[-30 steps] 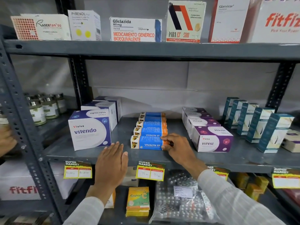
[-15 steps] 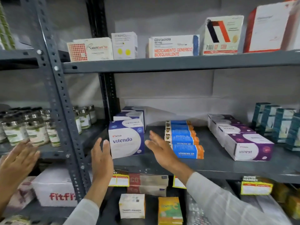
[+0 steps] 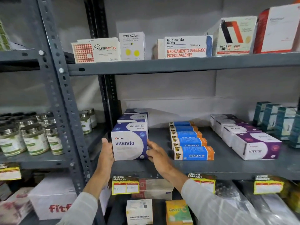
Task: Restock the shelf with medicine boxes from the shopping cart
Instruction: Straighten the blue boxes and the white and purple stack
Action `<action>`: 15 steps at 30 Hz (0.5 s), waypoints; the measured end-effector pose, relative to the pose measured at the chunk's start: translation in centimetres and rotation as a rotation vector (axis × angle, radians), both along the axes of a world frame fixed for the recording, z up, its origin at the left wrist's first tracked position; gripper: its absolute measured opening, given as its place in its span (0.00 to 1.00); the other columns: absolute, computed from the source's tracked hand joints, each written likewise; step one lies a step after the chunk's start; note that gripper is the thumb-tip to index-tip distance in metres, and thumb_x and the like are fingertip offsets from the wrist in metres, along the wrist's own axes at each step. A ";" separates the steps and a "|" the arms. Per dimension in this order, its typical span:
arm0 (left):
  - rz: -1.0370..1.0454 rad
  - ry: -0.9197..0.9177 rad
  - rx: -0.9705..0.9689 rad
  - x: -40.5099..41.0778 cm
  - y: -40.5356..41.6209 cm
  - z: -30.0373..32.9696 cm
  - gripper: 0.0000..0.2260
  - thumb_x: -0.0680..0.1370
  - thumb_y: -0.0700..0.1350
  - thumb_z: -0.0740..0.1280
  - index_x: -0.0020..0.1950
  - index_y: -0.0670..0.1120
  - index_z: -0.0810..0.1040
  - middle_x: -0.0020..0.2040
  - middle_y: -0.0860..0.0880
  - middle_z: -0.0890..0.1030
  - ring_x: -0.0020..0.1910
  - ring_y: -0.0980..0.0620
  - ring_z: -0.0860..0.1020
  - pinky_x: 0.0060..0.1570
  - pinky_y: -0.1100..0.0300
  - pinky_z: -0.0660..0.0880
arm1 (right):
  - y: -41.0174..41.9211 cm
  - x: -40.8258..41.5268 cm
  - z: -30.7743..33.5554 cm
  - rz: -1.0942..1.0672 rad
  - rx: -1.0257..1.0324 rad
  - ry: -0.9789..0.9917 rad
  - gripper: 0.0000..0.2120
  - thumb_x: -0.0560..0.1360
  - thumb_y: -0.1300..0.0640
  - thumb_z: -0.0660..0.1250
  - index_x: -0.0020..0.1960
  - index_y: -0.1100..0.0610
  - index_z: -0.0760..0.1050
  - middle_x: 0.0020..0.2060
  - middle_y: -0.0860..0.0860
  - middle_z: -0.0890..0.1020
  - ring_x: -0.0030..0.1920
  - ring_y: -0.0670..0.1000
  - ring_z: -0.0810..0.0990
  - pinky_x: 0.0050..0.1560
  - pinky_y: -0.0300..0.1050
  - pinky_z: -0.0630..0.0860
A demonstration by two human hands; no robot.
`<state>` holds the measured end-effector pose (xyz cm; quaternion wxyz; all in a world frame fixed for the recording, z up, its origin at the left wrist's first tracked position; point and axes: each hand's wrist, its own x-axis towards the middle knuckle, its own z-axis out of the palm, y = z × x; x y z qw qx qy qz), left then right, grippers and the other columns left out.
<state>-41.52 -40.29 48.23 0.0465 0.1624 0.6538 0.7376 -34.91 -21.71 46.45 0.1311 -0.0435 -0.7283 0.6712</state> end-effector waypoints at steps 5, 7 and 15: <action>0.003 0.001 0.021 0.2 -0.3 -0.1 0.40 0.75 0.71 0.45 0.77 0.48 0.69 0.69 0.48 0.79 0.66 0.50 0.77 0.62 0.58 0.71 | -0.1 -0.1 -0.3 0.005 0.006 -0.019 0.18 0.82 0.54 0.62 0.71 0.42 0.69 0.60 0.42 0.80 0.61 0.46 0.80 0.53 0.36 0.79; 0.015 0.004 0.005 0.2 -0.3 -0.3 0.36 0.78 0.70 0.44 0.76 0.51 0.70 0.68 0.50 0.79 0.64 0.54 0.78 0.60 0.59 0.71 | -0.3 -0.2 -0.4 -0.010 0.024 -0.017 0.22 0.81 0.50 0.63 0.74 0.41 0.68 0.64 0.44 0.79 0.64 0.48 0.79 0.58 0.42 0.80; 0.023 -0.009 -0.027 0.3 -0.2 0.7 0.28 0.82 0.66 0.44 0.70 0.55 0.74 0.58 0.56 0.84 0.57 0.59 0.81 0.54 0.63 0.74 | -0.4 0.0 0.0 0.016 0.068 -0.021 0.25 0.81 0.49 0.63 0.77 0.40 0.63 0.68 0.46 0.75 0.67 0.50 0.76 0.64 0.52 0.80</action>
